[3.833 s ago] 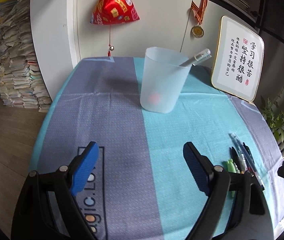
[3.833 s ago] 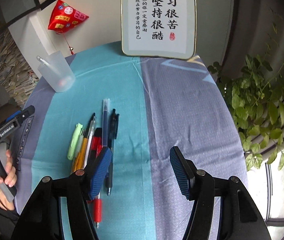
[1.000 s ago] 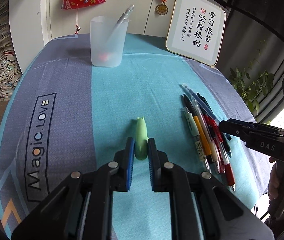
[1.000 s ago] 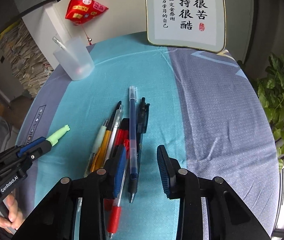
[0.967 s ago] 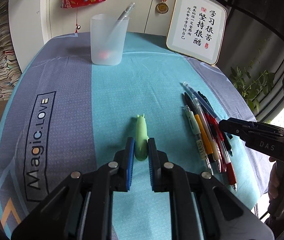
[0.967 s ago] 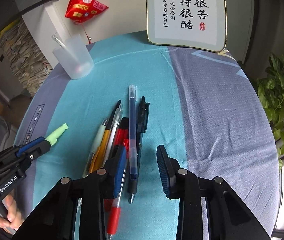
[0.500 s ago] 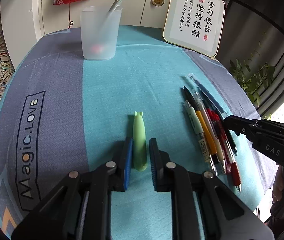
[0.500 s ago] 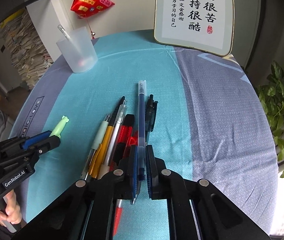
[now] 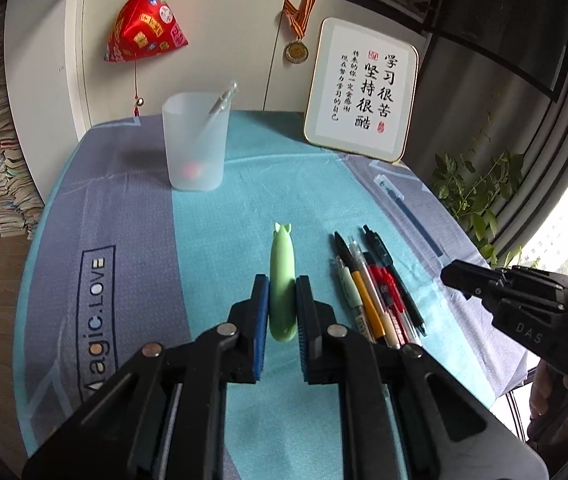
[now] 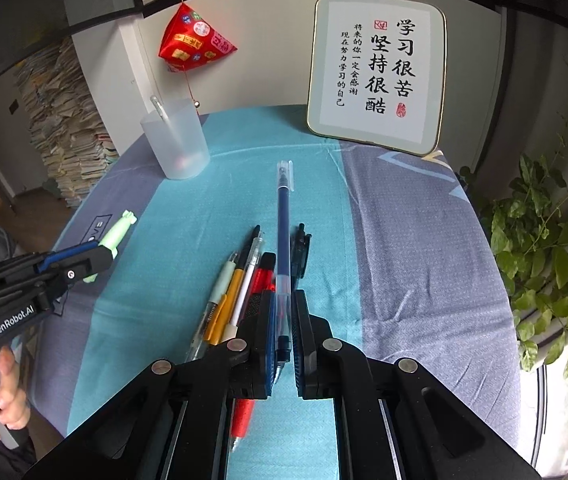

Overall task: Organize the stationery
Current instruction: 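Carry the highlighter with the left tool into the cup while the right tool lifts the blue pen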

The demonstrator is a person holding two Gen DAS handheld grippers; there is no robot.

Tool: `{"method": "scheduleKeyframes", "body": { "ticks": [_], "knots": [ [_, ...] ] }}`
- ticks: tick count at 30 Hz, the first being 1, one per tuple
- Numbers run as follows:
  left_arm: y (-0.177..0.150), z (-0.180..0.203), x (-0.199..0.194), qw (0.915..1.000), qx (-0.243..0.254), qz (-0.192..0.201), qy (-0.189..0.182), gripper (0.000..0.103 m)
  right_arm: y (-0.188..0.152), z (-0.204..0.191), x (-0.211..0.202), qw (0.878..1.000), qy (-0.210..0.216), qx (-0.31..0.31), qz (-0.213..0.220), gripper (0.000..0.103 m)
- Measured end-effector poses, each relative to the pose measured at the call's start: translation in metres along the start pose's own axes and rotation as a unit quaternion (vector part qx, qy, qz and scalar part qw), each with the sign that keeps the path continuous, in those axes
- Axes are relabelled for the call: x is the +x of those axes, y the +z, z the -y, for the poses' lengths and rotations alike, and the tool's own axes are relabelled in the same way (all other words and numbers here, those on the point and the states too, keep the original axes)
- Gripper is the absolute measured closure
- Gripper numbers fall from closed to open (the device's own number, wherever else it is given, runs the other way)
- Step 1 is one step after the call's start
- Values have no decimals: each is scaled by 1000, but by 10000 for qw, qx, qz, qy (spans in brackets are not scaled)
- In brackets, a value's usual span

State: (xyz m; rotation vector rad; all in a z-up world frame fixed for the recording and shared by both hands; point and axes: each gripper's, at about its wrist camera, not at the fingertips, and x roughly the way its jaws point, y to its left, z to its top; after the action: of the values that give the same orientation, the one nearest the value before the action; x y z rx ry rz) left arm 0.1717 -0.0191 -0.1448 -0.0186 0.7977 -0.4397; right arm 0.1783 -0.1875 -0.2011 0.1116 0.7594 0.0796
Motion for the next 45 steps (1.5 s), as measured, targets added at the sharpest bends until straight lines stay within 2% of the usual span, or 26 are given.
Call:
{"method": "scheduleKeyframes", "body": {
  "ticks": [3, 7, 10, 16, 35, 42, 45],
  "knots": [
    [19, -6, -10, 9996, 35, 213, 155, 92, 0, -5, -7, 10000, 34, -22, 73, 95],
    [48, -27, -14, 9990, -186, 344, 195, 92, -1, -10, -14, 9998, 58, -48, 158, 95],
    [64, -41, -13, 9988, -347, 335, 48, 92, 0, -12, -18, 9998, 52, -75, 202, 95],
    [84, -47, -16, 9980, -366, 517, 34, 92, 0, -14, -19, 9997, 72, -86, 220, 95],
    [134, -66, 51, 9983, -511, 85, 271, 92, -2, -18, -37, 9994, 32, -129, 319, 95],
    [138, -76, 78, 9973, -579, -278, 346, 91, 2, -16, -39, 9994, 57, -82, 346, 95],
    [137, -79, 83, 9969, -611, -335, 360, 91, 14, -17, -35, 9992, 223, -66, 323, 95]
  ]
}}
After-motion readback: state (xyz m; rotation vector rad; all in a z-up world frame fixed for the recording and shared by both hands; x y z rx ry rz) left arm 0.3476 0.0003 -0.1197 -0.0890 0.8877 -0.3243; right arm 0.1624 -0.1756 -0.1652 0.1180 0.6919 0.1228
